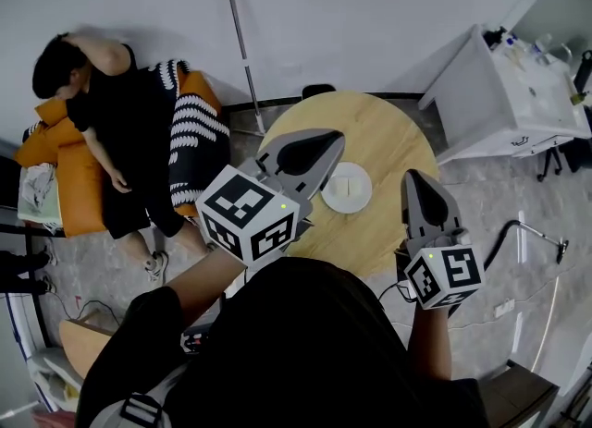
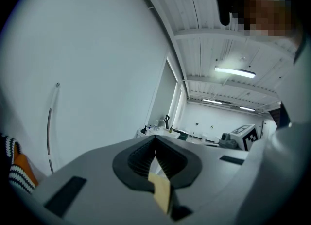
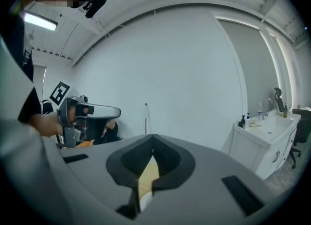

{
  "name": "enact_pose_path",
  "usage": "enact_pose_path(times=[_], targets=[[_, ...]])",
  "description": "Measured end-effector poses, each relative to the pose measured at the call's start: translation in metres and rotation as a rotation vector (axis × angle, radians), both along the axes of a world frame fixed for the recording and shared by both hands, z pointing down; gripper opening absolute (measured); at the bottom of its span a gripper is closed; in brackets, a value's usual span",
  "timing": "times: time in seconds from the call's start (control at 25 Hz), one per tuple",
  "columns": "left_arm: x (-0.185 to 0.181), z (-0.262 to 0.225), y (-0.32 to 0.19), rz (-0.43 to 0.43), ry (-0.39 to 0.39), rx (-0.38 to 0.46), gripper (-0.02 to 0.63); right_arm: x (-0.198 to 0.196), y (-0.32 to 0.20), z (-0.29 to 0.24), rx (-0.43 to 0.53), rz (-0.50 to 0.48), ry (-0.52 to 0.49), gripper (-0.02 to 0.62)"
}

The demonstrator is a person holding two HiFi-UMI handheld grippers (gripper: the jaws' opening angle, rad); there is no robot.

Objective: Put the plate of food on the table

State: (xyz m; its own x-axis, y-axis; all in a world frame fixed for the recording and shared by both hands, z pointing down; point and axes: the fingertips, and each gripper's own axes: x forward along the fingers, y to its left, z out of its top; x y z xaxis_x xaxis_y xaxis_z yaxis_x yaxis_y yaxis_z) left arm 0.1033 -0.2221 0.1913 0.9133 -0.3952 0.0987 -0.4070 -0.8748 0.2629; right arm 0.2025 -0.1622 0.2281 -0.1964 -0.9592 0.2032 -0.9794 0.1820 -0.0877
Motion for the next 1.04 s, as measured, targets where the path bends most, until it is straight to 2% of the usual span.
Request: enact_pose_path(times=[1.04], targets=[[-0.006,0.006,0.015,-0.004,-0.015,-0.016,0.006,-0.007,0.008,0.002,-0.006,-0.018,0.002,0.009]])
